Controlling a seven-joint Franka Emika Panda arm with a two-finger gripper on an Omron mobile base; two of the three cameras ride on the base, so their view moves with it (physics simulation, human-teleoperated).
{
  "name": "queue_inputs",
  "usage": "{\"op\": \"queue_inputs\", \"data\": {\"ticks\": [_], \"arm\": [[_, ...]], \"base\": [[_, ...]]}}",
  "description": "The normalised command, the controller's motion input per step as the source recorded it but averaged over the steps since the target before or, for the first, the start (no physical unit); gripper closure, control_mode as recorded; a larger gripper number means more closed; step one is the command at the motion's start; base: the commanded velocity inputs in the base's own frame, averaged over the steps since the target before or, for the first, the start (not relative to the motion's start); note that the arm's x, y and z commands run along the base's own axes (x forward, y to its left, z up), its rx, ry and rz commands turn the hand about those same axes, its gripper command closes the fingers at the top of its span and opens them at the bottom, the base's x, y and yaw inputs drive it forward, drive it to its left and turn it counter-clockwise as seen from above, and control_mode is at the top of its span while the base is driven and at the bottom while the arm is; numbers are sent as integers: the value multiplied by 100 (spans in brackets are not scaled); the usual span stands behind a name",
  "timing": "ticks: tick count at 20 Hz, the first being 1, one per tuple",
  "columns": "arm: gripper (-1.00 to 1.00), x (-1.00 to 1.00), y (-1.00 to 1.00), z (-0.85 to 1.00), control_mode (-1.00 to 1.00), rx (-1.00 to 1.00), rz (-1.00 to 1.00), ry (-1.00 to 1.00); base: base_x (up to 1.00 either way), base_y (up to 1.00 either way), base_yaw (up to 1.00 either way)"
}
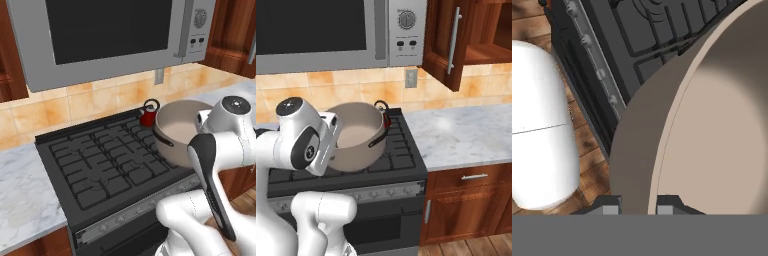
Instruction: Pick the kettle from the cabinet and place it on a stove burner. Then pick the pot from the counter and place it on another stove burner. Finally, turn both burners on.
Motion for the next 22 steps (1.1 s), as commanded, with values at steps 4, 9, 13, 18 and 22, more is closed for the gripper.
{"op": "queue_inputs", "data": {"ticks": [4, 9, 13, 18, 22], "arm": [[100, 47, -1, -1, -100, 1, 0, 2], [100, 44, -11, -3, -100, 1, 0, 1], [100, 52, -17, -12, -100, 0, 0, 0], [100, 43, -14, -19, -100, 0, 0, 0], [100, 27, -16, -22, -100, 0, 1, 0]], "base": [[0, 0, 0], [0, 0, 0], [0, 0, 0], [0, 0, 0], [0, 0, 0]]}}
